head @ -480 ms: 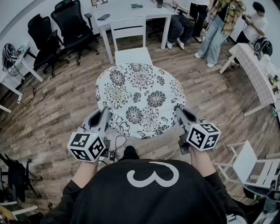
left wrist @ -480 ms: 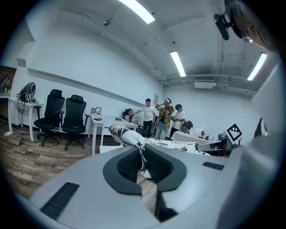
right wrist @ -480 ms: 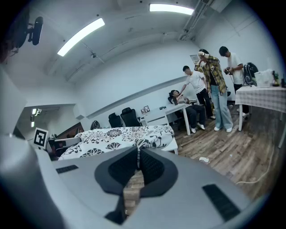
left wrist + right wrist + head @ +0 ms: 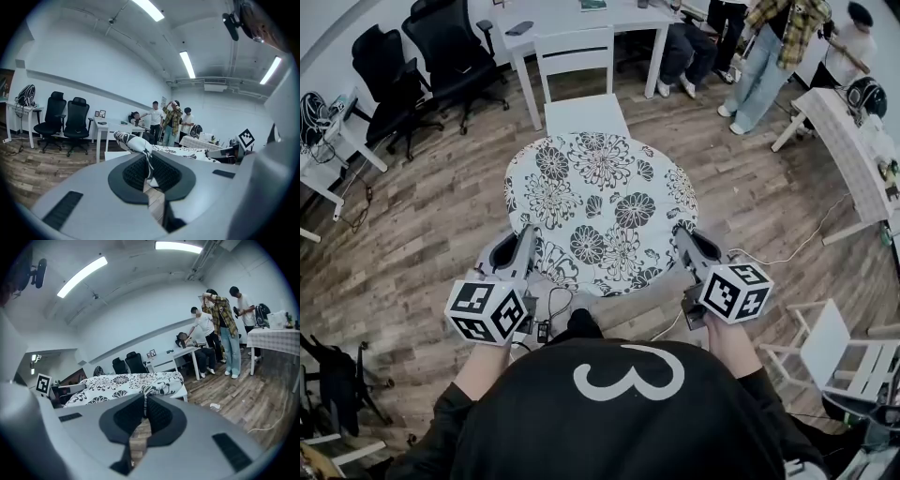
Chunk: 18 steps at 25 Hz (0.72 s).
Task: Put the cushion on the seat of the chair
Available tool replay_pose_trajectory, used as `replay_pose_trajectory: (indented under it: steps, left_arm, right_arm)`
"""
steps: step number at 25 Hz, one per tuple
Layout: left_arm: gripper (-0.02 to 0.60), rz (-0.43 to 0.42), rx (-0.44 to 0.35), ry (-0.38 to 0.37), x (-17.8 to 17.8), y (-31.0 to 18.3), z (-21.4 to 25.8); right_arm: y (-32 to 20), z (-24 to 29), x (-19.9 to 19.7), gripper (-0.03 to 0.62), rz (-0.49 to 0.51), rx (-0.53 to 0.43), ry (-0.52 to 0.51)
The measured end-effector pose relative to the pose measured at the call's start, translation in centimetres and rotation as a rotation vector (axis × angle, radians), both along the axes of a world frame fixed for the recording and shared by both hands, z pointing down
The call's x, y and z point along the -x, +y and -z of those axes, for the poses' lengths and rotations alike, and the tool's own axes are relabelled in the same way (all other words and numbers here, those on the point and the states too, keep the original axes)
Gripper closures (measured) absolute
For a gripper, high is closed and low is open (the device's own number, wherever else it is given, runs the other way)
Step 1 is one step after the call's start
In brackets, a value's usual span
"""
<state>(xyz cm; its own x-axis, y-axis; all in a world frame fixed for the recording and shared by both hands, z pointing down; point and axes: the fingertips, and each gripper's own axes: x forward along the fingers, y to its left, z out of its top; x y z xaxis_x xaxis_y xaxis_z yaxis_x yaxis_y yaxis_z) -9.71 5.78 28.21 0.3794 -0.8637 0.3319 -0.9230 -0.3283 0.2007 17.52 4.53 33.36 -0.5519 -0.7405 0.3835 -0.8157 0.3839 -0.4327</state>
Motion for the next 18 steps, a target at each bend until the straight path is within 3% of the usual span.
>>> replay_pose_trajectory:
  steps: [9,18]
  left_arm:
    - [0.558,-0.037,0.044,0.016,2.2,-5.9,-3.1]
    - [0.558,-0.075,0.044,0.019,2.6,-6.9,-3.5]
  right_arm:
    - [-4.8,-3.1,2.4,0.577,-0.034,0.062,-0.037]
    - [-5.0,-3.6,2.8,0.577,-0.065,0.070,-0.037]
